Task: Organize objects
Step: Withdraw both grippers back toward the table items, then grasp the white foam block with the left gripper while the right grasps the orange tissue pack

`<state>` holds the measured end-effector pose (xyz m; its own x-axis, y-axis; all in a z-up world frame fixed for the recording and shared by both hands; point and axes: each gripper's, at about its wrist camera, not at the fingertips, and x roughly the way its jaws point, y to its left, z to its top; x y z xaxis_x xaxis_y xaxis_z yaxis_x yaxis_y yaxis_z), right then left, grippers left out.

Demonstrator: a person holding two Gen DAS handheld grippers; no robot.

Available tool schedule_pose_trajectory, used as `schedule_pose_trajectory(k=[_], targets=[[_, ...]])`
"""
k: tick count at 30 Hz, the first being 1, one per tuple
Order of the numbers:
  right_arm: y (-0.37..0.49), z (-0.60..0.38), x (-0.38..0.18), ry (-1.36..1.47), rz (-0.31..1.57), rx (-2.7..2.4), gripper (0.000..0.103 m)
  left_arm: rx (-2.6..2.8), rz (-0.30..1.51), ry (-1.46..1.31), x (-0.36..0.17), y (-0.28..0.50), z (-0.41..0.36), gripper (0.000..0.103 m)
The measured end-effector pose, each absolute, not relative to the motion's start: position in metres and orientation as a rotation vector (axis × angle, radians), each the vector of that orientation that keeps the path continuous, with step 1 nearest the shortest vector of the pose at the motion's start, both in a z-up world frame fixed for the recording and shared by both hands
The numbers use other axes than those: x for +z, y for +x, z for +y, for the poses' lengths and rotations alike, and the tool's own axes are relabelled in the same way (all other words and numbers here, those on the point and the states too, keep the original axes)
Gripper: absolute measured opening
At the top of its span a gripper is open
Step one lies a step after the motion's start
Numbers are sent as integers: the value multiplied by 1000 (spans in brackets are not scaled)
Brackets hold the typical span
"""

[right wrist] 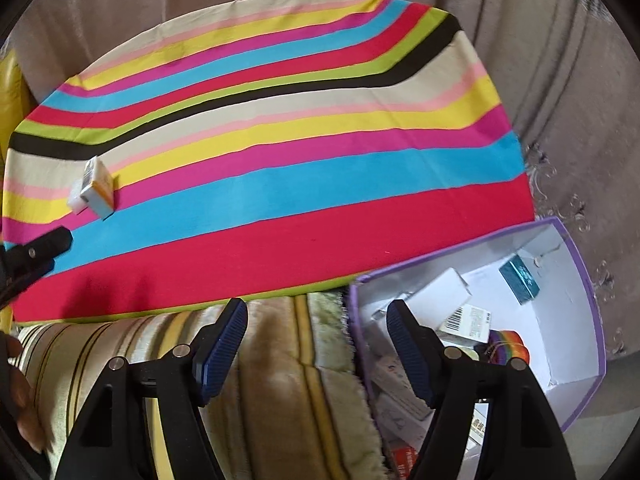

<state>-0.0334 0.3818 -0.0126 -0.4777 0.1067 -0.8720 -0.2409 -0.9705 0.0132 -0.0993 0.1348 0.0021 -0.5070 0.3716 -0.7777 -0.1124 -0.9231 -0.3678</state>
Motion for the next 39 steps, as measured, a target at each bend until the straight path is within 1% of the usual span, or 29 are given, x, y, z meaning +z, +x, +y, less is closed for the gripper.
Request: schedule_pose_trajectory(k=[4, 8, 10, 26, 27, 28, 30, 34, 39], targets=[[-40, 370, -14, -1502, 173, 2547, 73, 2537, -435, -1407, -5, -118, 109, 90], [-50, 358, -15, -1517, 147, 2569, 73, 2574, -448, -1462, -17, -143, 95, 80], [-55, 352, -17, -1526, 133, 2574, 73, 2588, -455, -1477, -22, -155, 92, 78], [-92, 289, -13, -1552, 38, 2725, 73, 2669, -330, -1544, -44, -221, 97, 78], [-96, 285, -13, -1551, 27, 2736, 73, 2671, -320, -1546, -45, -224, 98, 75], [-99, 280, -13, -1548, 15, 2745, 73, 2672, -304, -1547, -46, -227, 99, 70], [-107, 269, -13, -1545, -16, 2768, 73, 2689, -250, -1535, -45, -231, 102, 53], [-127, 251, -17, -1569, -52, 2794, 73, 2684, -280, -1507, -45, -227, 96, 52], [-154, 230, -23, -1578, -81, 2835, 73, 2689, -445, -1473, -42, -213, 75, 52]])
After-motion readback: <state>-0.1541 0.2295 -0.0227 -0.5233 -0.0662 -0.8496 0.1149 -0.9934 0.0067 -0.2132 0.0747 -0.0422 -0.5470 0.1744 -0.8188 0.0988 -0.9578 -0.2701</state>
